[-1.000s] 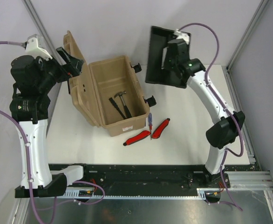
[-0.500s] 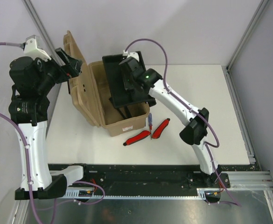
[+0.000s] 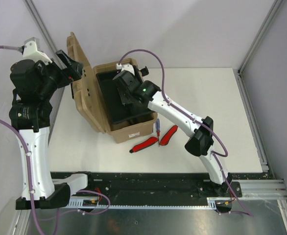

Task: Pack the tool kit

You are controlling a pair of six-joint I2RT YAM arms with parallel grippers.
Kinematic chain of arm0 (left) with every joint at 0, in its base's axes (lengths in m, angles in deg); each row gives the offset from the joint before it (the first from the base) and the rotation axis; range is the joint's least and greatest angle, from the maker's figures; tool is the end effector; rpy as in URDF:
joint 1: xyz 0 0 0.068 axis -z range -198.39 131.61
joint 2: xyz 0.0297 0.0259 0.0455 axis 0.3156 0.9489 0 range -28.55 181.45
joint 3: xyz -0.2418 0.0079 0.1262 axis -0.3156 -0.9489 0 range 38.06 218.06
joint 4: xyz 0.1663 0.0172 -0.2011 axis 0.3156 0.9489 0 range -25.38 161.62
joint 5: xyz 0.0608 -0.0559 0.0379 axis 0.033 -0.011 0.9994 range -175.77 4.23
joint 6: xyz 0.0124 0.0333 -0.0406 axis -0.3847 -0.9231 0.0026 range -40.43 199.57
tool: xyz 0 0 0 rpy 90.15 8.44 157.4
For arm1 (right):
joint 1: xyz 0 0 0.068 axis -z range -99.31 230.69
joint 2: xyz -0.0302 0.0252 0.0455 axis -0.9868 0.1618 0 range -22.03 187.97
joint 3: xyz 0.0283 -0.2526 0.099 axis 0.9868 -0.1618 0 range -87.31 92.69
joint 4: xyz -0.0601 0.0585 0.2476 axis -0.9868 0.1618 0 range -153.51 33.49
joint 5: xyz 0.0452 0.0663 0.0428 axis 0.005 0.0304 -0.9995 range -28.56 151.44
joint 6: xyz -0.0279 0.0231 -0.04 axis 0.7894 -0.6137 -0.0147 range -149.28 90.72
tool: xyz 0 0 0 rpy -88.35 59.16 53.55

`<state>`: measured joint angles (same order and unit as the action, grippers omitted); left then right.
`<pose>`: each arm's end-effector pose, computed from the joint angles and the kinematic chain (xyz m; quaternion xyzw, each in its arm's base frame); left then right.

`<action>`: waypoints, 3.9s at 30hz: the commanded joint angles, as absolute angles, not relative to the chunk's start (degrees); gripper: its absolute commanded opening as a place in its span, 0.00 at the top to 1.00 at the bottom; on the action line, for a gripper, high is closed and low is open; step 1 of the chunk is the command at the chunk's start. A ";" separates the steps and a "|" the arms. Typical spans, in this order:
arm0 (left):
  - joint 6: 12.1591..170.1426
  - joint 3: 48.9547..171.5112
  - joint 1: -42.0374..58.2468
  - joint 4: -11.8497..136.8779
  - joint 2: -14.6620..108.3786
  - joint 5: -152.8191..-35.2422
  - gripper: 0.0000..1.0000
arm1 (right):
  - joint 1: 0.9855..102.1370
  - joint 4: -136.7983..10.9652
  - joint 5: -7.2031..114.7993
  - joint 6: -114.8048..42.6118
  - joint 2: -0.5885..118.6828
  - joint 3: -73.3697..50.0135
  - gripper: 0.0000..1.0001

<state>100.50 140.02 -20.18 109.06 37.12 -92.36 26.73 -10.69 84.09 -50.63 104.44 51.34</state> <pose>0.1815 0.0016 0.5320 -0.1116 0.7470 -0.1516 0.6376 0.2964 0.3839 0.3664 -0.1714 0.8782 0.1088 0.4331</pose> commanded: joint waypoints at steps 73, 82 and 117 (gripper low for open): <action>98.70 140.77 -19.93 109.25 38.07 -86.06 0.01 | 34.65 -27.66 85.54 -60.29 76.26 16.90 0.24; 98.85 140.58 -19.81 109.12 38.08 -90.44 0.01 | 40.37 -22.21 88.98 -73.32 63.75 -8.36 0.30; 98.04 137.81 -19.81 109.14 36.31 -90.73 0.01 | 41.10 -35.31 83.29 -83.29 80.48 -28.04 0.72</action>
<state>99.89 138.11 -20.15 110.22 37.10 -90.48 41.16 -34.80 81.78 -81.68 80.11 -24.88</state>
